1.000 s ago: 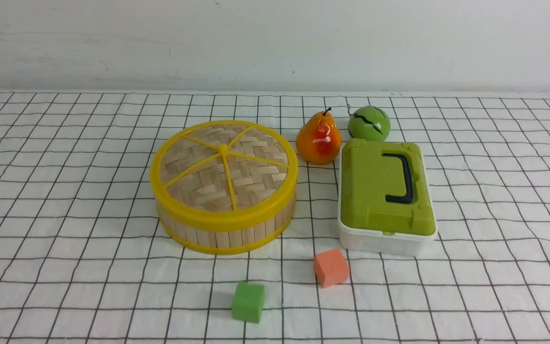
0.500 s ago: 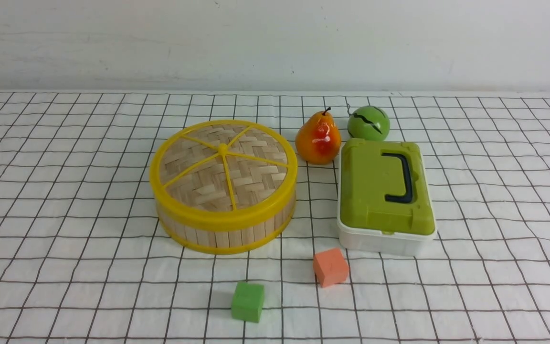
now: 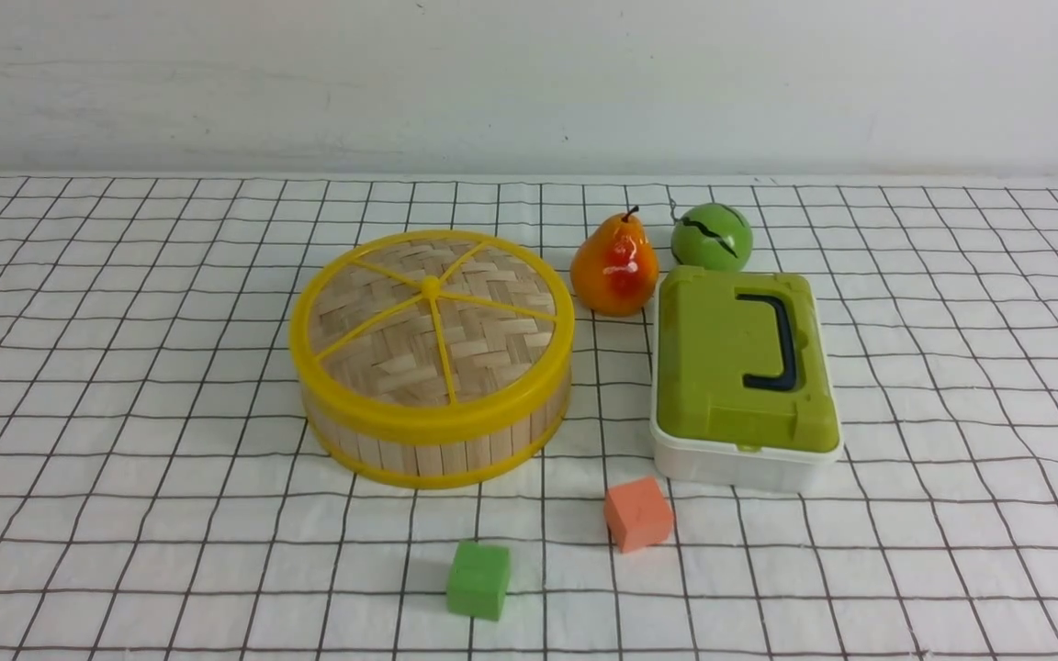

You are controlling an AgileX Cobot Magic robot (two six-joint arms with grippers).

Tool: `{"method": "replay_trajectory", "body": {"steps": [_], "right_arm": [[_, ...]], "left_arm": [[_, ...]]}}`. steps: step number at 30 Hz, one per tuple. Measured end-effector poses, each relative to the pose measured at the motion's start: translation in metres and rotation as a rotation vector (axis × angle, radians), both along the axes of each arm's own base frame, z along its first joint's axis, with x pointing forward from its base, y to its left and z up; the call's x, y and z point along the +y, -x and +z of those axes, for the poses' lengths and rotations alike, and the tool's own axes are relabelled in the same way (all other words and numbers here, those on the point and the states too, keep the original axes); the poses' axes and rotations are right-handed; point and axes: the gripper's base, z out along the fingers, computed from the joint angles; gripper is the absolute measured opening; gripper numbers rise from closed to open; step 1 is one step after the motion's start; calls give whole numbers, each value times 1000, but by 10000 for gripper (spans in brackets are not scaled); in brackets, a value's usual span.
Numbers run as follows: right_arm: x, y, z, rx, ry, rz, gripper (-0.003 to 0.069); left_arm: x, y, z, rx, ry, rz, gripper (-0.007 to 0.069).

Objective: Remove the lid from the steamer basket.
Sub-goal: Use the left arm to lift the lid of the steamer

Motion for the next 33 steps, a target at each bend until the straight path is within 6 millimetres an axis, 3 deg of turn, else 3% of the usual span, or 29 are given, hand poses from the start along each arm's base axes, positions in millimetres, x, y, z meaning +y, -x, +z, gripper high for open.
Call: {"method": "replay_trajectory", "body": {"steps": [17,30,33], "right_arm": [[-2,0,0,1,53,-4,239],[-2,0,0,1,60,-5,239],[-2,0,0,1,61,-5,239]], "left_arm": [[0,0,1,-17,1,1,239],[5,2,64,-719,54,54,239],[8,7,74,-833,212,69,239]]}}
